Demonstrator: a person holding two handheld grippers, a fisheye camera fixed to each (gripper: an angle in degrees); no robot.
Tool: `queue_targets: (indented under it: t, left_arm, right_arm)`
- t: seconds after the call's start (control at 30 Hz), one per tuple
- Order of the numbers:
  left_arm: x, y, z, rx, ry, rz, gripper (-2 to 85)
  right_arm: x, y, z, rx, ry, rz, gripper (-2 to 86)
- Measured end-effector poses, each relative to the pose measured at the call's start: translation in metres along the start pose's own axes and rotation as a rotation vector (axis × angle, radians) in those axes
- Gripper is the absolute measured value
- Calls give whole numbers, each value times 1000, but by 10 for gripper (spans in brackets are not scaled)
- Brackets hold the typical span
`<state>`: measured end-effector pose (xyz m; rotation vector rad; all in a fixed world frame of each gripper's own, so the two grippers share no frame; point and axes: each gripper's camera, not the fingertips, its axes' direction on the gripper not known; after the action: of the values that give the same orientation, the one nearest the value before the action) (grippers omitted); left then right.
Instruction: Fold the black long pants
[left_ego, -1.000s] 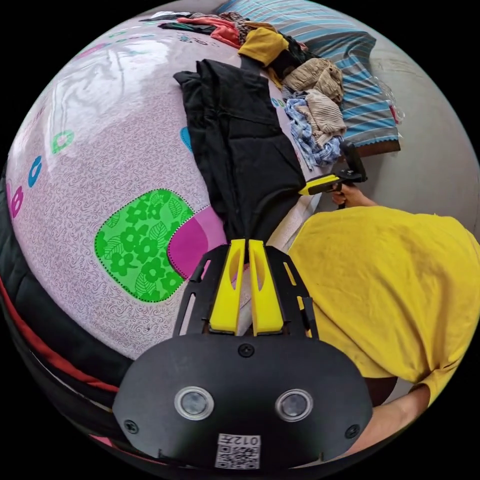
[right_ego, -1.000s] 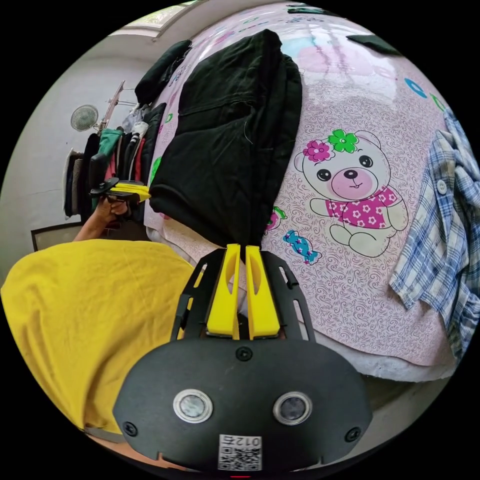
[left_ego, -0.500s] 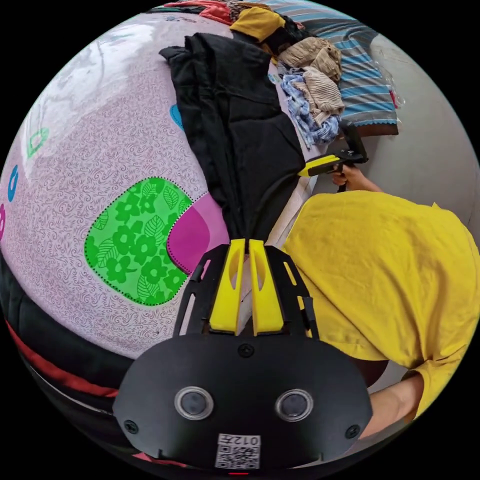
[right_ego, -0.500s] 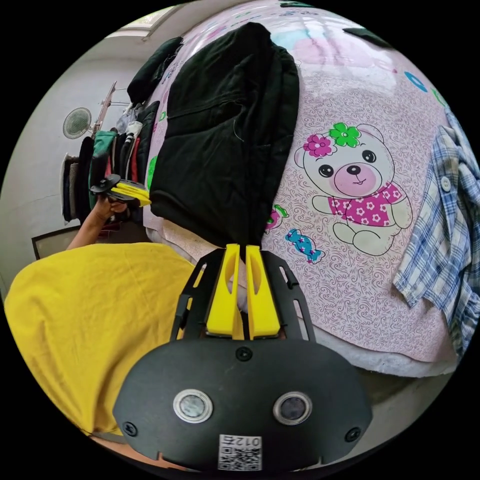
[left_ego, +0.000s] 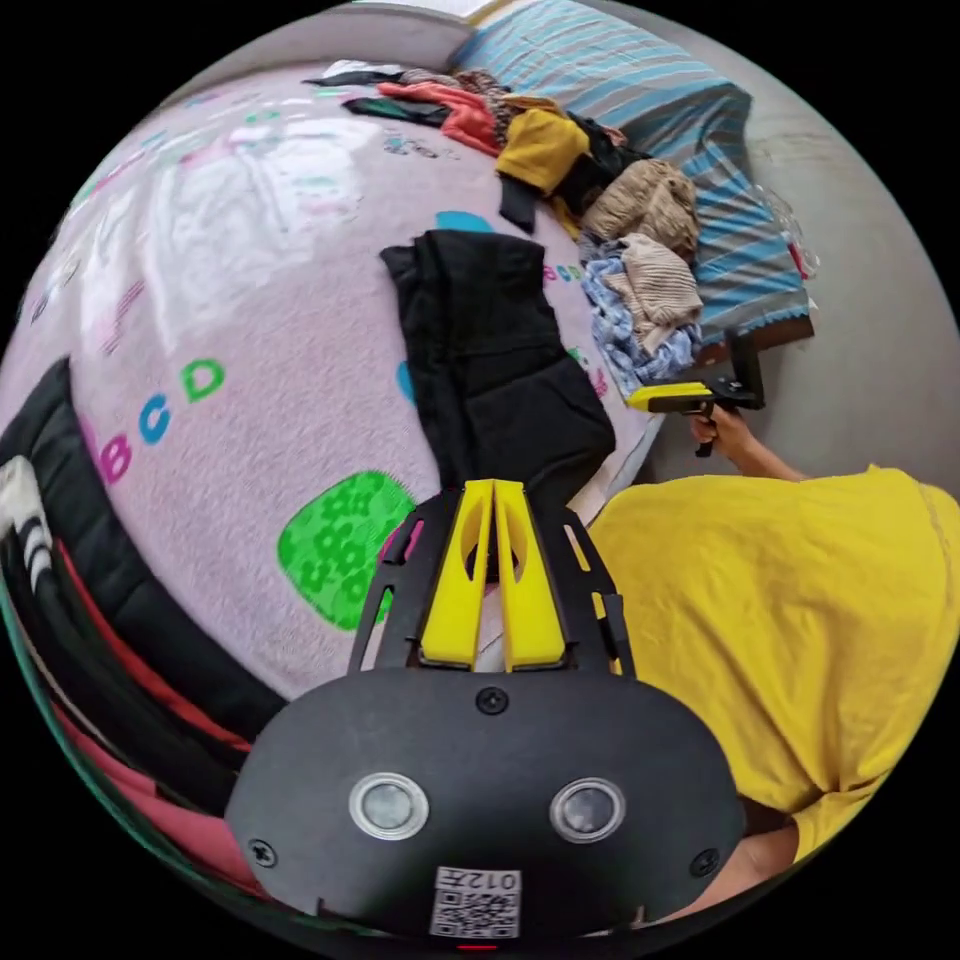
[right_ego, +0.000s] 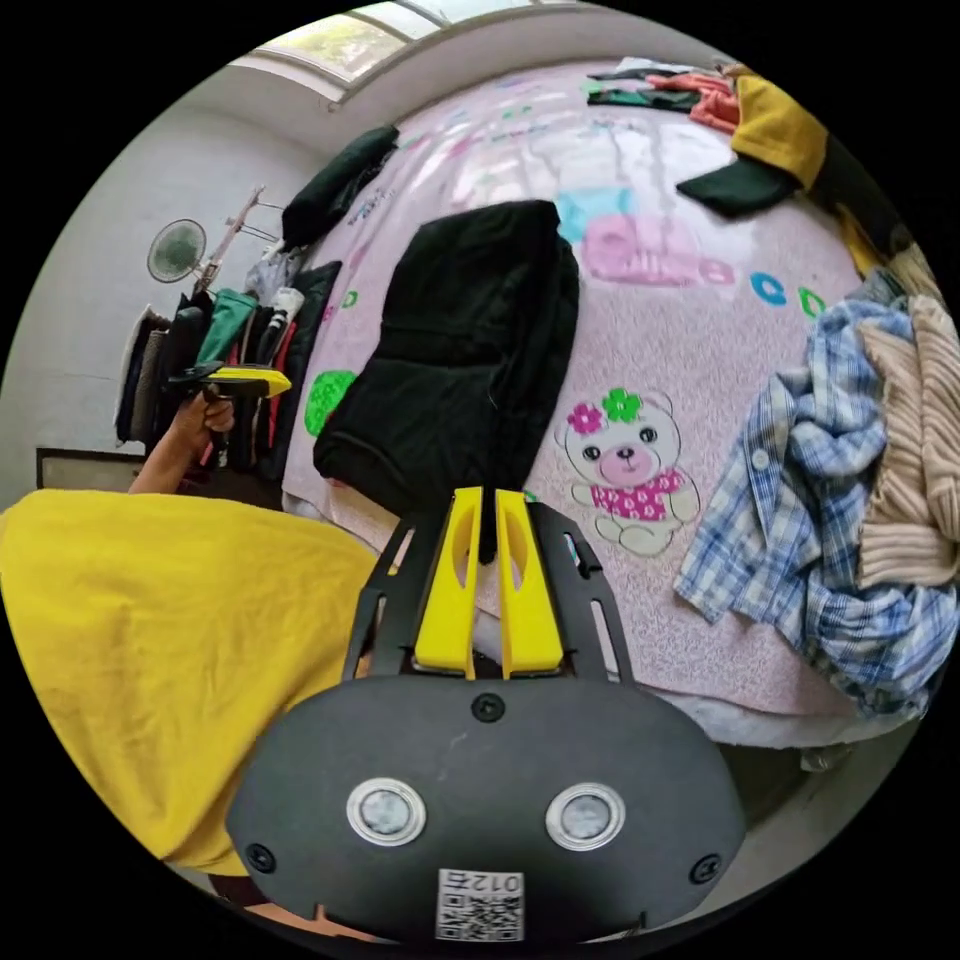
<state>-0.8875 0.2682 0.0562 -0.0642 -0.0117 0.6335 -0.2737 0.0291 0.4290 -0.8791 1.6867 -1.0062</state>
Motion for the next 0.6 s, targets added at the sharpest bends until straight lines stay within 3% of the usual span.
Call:
queue_targets:
  t: [0.07, 0.13, 0.2, 0.4, 0.6]
  left_arm:
    - [22, -22, 33, -118, -29, 91, 4]
    - [33, -34, 77, -256, -180, 151, 5]
    - [22, -33, 101, -330, -263, 120, 5]
    - [-22, -10, 106, -207, -83, -48, 5]
    - [-22, -4, 102, -183, -3, -102, 5]
  right_arm:
    - [-12, -20, 13, -23, -14, -50, 17]
    - [-24, -43, 41, -74, 22, -104, 12]
    - [-26, -56, 65, -137, 115, -113, 9]
    - [-38, -75, 114, -270, 273, -174, 5]
    - [-63, -72, 134, -250, 393, -273, 4]
